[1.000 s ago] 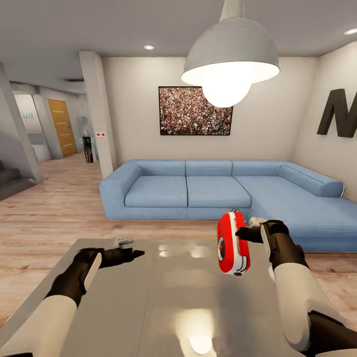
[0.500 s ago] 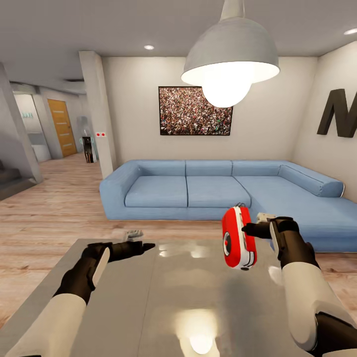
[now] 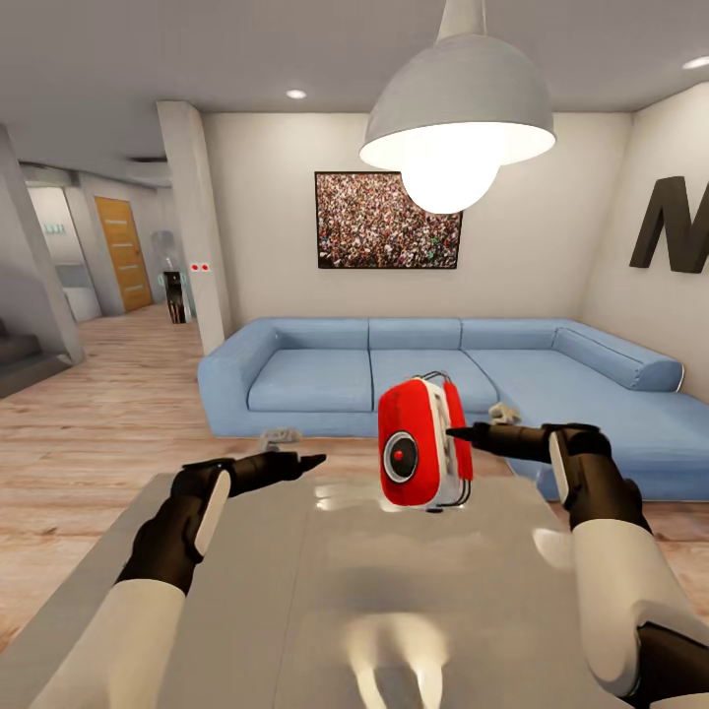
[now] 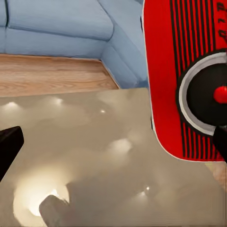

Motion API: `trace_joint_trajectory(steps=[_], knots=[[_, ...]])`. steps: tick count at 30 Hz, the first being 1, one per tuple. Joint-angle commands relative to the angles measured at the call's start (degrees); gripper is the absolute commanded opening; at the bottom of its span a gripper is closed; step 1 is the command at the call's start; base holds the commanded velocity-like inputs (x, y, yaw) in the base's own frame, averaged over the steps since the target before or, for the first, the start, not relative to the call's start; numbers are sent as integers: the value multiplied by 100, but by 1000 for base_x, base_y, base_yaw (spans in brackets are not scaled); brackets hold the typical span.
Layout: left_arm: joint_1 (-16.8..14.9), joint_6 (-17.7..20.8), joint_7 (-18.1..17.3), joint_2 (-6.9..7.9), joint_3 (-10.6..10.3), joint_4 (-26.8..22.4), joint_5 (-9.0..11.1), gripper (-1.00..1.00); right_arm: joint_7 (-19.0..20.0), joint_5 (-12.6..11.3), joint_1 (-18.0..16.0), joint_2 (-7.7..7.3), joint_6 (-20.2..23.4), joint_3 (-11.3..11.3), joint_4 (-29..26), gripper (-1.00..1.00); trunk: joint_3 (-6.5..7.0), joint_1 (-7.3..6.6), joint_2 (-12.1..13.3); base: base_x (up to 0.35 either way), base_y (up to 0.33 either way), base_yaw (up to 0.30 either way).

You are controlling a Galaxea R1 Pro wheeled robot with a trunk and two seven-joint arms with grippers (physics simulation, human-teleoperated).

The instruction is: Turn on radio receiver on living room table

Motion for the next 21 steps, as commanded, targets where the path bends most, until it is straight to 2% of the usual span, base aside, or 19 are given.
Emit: trace_joint_trajectory(steps=[1,6,10,15,21], knots=[[0,-2,-24,-5,-35,-6,-1,100,58,-108,-1,-2,51,-2,-21,-100,1,0,0,0,0,0],[0,-5,-366,-68,-201,-26,-1,100,326,-108,-1,-12,54,93,-175,-100,1,0,0,0,0,0],[0,-9,-531,-88,-248,-30,0,100,483,-108,-1,-14,57,392,-340,-100,1,0,0,0,0,0],[0,-10,-581,-92,-274,0,3,100,615,-108,-1,-14,63,539,-507,-100,1,0,0,0,0,0],[0,-10,-592,-87,-369,18,-1,100,774,-108,-1,-15,67,572,-572,-100,1,0,0,0,0,0]])
